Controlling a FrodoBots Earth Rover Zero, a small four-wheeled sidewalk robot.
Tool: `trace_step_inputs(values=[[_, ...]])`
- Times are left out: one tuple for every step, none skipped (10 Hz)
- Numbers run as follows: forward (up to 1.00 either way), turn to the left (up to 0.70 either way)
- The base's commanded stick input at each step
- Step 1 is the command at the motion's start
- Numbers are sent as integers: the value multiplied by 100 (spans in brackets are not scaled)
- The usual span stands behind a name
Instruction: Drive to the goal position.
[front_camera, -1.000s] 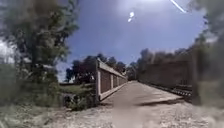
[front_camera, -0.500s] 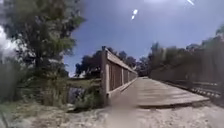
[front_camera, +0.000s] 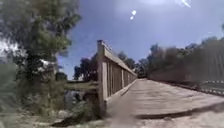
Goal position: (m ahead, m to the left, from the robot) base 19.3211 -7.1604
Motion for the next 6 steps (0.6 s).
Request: trace_step_inputs(values=[[65,-32],[64,-32],[64,-32],[64,-25],[64,0],[64,0]])
